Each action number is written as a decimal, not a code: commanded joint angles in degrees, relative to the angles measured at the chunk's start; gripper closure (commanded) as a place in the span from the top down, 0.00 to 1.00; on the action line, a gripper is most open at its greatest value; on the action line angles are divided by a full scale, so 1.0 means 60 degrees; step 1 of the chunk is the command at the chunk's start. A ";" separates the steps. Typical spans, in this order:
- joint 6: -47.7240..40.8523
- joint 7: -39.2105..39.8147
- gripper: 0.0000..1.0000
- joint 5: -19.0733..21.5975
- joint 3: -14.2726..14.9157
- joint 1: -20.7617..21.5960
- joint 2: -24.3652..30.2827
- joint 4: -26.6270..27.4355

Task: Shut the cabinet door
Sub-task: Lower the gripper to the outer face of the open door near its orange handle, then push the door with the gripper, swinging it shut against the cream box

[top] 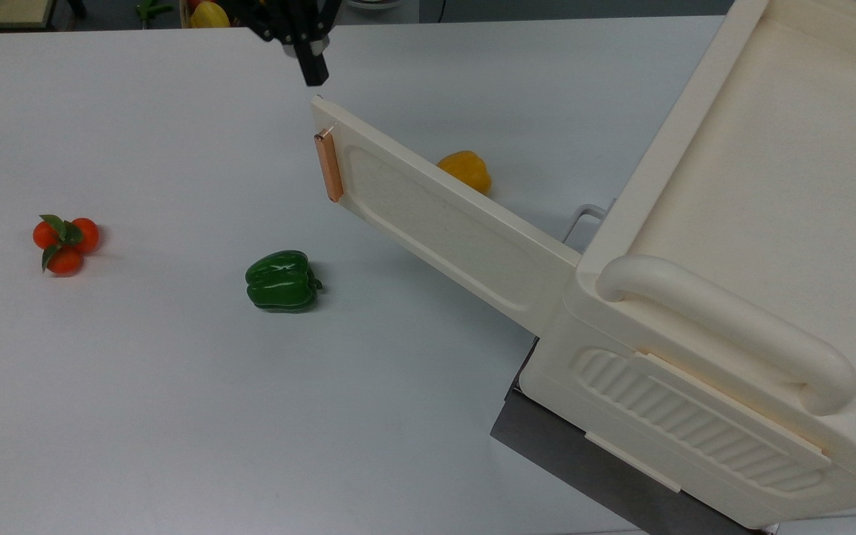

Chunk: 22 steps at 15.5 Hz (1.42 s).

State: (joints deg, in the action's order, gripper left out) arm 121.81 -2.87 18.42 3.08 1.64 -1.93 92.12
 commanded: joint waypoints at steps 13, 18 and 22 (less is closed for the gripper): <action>0.4337 -0.1117 0.00 0.3140 0.0072 -0.0025 -0.1552 0.0013; 0.4148 -0.1104 0.00 0.3111 0.0014 0.0225 -0.1612 0.0188; 0.3081 -0.1089 0.00 0.2994 -0.0089 0.0225 -0.1554 0.0203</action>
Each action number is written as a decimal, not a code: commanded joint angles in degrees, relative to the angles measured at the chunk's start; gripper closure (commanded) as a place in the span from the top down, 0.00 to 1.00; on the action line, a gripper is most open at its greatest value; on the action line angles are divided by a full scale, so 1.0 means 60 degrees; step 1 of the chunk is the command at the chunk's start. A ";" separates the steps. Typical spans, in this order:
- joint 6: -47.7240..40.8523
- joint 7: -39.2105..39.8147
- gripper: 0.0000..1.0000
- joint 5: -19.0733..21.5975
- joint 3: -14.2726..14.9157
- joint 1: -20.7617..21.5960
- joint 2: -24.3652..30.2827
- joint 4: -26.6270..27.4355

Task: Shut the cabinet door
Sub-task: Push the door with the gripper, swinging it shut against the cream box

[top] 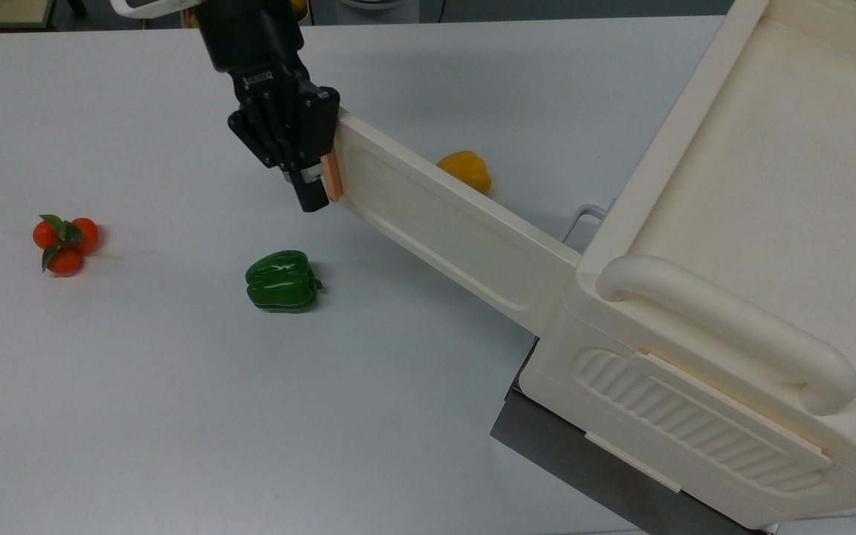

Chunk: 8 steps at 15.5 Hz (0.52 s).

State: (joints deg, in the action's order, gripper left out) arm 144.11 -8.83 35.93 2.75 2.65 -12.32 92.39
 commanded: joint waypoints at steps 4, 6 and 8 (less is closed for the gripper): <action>-0.1122 -0.0081 0.00 0.0032 -0.0238 0.0056 0.0222 0.0159; -0.1356 -0.0095 0.00 -0.0026 -0.0428 0.0056 0.0223 0.0159; -0.1532 -0.0095 0.00 -0.0129 -0.0677 0.0070 0.0237 0.0159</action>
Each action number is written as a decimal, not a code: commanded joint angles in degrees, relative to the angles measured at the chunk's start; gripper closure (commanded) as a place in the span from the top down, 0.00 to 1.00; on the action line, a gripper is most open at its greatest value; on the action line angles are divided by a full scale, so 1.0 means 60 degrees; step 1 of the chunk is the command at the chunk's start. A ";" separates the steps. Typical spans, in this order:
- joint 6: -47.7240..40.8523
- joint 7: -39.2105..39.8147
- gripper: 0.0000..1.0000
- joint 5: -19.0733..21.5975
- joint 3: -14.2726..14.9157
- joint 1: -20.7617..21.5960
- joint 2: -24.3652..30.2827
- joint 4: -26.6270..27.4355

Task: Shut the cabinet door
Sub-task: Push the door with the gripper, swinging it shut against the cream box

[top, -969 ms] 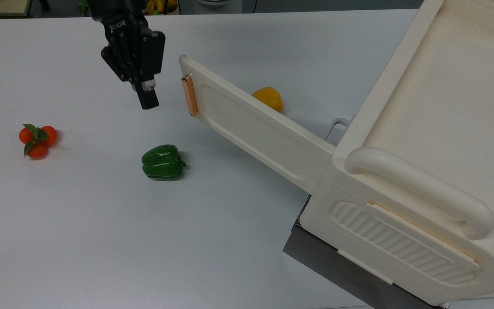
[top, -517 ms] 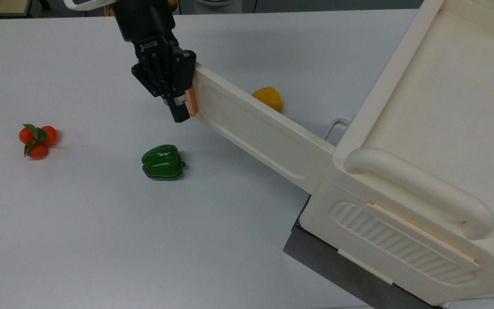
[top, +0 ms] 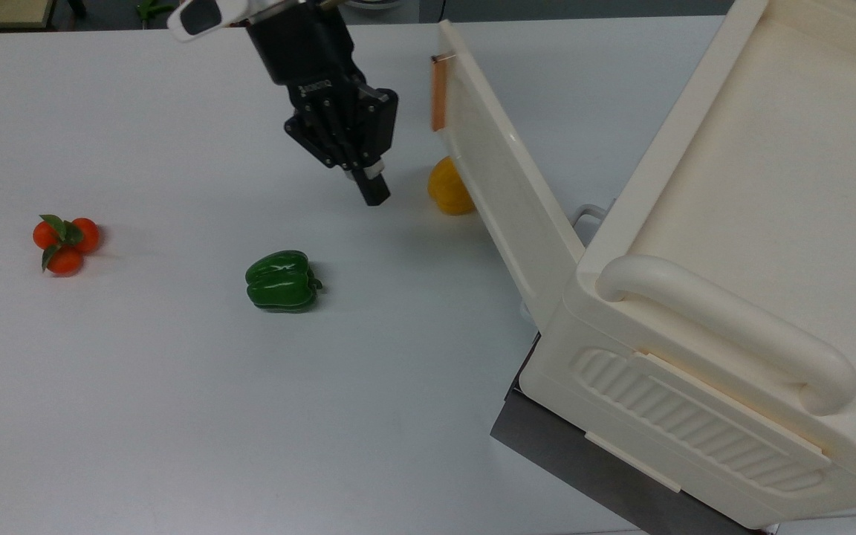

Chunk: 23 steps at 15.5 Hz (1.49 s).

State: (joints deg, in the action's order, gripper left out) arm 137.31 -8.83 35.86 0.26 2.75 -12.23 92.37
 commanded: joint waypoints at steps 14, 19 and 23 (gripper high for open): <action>-0.0517 -0.0169 0.00 -0.0600 -0.2649 0.0114 0.0193 0.0000; 0.0435 -0.0183 0.00 -0.0849 -0.3162 0.0435 0.0090 -0.0044; 0.1003 -0.0169 0.00 -0.0937 -0.3323 0.0552 -0.0100 -0.0001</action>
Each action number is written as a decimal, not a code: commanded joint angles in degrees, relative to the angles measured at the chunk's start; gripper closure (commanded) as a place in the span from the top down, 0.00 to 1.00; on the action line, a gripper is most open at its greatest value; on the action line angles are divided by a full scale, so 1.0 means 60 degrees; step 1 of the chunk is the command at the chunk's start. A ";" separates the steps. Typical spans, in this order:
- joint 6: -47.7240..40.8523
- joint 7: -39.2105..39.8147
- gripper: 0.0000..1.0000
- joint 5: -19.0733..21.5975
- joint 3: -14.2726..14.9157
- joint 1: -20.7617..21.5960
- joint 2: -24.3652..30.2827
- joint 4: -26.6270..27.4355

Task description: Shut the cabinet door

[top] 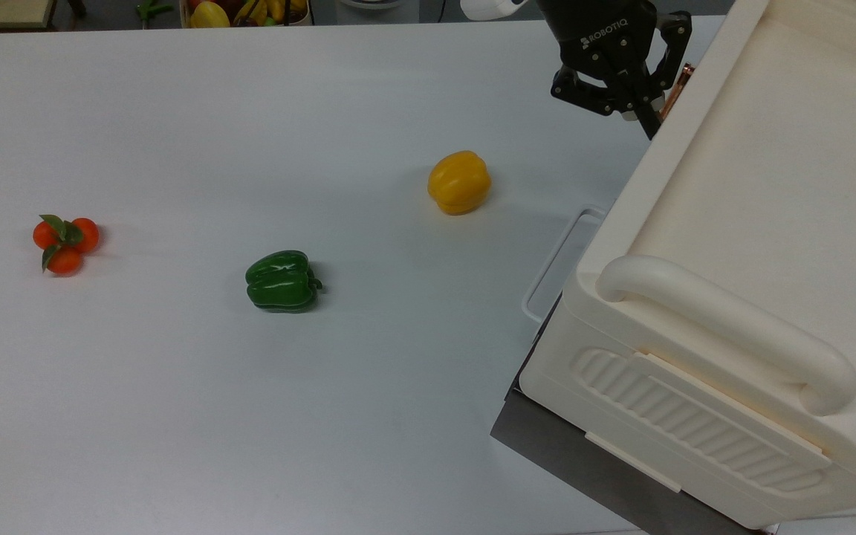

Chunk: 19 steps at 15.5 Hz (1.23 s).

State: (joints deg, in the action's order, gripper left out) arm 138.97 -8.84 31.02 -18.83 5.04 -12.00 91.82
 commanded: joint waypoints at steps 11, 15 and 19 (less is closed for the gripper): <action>-0.2106 0.0038 0.13 -0.1239 0.0221 -0.0459 0.1091 0.0926; -0.4481 -0.0064 0.80 -0.2369 0.0954 -0.0445 0.1648 0.0898; -0.6049 -0.0182 1.00 -0.3512 0.1628 -0.0342 0.2059 0.0708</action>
State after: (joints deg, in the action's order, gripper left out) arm 107.67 -8.82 14.08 -11.74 2.14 -3.43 94.13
